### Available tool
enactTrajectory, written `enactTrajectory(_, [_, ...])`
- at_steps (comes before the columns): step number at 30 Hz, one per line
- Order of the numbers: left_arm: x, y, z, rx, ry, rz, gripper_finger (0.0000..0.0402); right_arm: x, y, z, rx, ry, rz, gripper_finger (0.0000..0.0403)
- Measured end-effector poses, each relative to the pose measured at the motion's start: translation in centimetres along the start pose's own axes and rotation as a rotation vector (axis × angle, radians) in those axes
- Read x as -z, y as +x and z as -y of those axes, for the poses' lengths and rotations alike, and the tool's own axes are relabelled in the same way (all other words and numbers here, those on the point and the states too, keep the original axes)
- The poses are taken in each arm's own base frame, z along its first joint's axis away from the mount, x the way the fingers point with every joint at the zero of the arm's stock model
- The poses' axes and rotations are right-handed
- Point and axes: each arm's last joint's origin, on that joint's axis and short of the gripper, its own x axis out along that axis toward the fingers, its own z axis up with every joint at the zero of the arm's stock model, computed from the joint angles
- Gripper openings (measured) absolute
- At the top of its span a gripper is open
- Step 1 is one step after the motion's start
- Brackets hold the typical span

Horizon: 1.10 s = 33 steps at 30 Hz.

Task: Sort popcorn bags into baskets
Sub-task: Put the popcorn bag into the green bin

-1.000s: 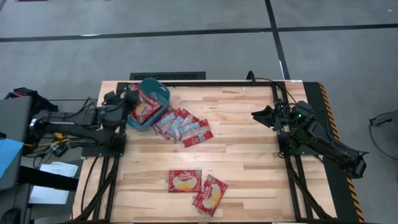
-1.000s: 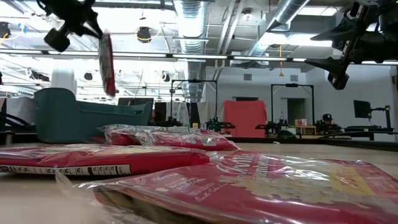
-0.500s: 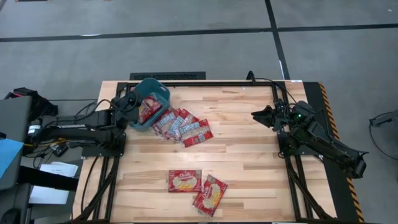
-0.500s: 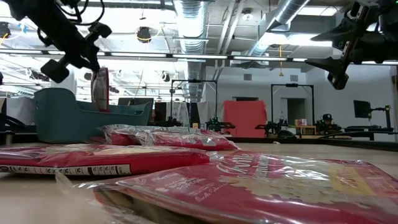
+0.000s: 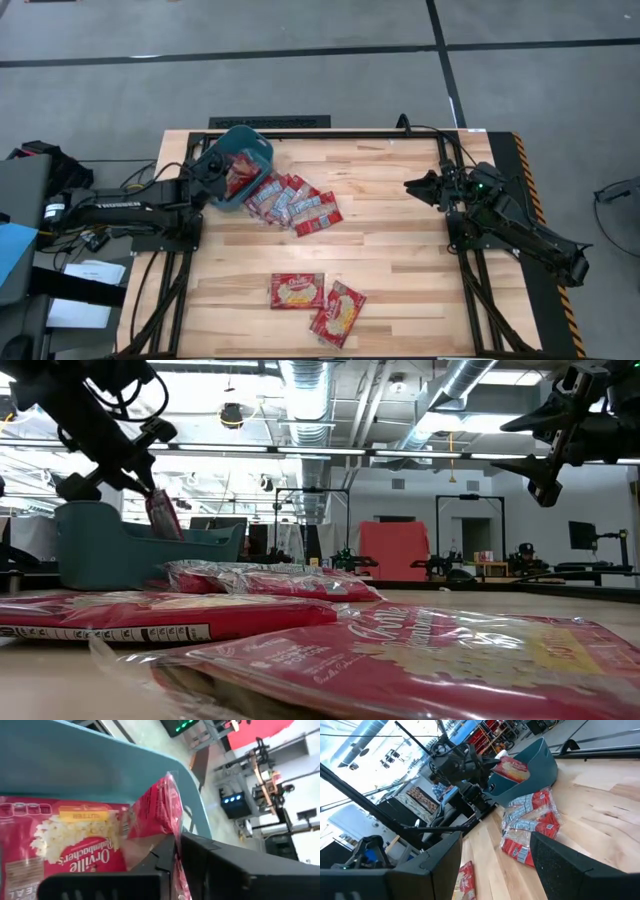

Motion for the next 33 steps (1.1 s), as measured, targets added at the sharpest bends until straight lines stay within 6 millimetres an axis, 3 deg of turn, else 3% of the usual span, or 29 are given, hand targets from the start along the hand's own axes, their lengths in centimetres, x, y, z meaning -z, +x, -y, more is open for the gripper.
enactTrajectory(8, [-0.1,0.0,-1.0,-0.072,0.051,-0.027,0.0091,0.0,0.0,0.0,-0.002,-0.023,-0.002,0.026])
enactTrajectory(17, [-0.1,-0.1,-0.8,-0.06,0.004,-0.06,0.0184,0.0,0.0,0.0,-0.003,-0.045,-0.003,0.026])
enactTrajectory(23, [-0.6,-0.4,-0.2,-0.005,-0.017,-0.056,0.0206,0.0,0.0,0.0,-0.004,-0.044,-0.004,0.026])
enactTrajectory(33, [-1.8,-1.3,0.4,0.077,-0.024,-0.072,0.0208,0.0,0.0,0.0,-0.006,-0.052,-0.008,0.026])
